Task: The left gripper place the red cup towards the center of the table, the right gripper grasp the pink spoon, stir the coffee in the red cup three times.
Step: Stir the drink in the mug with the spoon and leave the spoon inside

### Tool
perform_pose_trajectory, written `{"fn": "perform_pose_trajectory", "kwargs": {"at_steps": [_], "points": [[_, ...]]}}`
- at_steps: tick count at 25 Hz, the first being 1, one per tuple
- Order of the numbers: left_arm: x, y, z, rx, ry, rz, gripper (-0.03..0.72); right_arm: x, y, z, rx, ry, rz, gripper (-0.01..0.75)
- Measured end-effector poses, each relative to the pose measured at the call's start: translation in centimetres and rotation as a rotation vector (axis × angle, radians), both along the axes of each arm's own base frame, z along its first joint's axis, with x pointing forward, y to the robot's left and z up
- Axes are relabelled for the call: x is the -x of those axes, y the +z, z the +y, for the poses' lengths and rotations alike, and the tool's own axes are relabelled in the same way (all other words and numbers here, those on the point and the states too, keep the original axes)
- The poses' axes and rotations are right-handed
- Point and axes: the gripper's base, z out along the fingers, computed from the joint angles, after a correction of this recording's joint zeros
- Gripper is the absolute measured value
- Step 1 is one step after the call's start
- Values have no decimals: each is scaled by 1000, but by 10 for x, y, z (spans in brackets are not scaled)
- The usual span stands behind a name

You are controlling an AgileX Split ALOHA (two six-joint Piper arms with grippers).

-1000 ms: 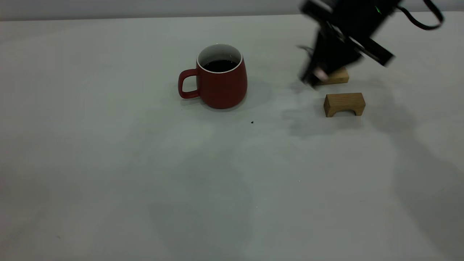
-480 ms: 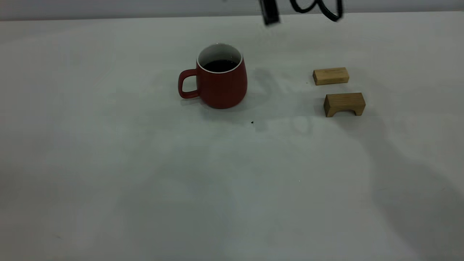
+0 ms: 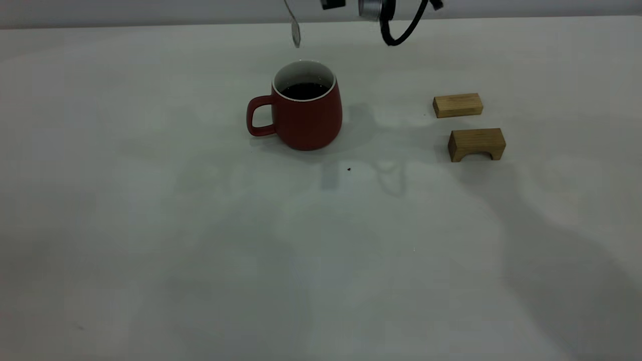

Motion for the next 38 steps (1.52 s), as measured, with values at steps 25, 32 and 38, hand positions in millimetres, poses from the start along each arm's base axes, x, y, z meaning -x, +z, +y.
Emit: {"fn": "perform_pose_trajectory", "kwargs": {"at_steps": [25, 32, 38], "points": [[0, 0, 0, 0, 0, 0, 502, -28, -104, -10, 17, -66, 208, 118], [0, 0, 0, 0, 0, 0, 502, -42, -105, 3, -25, -20, 122, 118], [0, 0, 0, 0, 0, 0, 502, -48, -107, -18, -21, -64, 133, 118]]}}
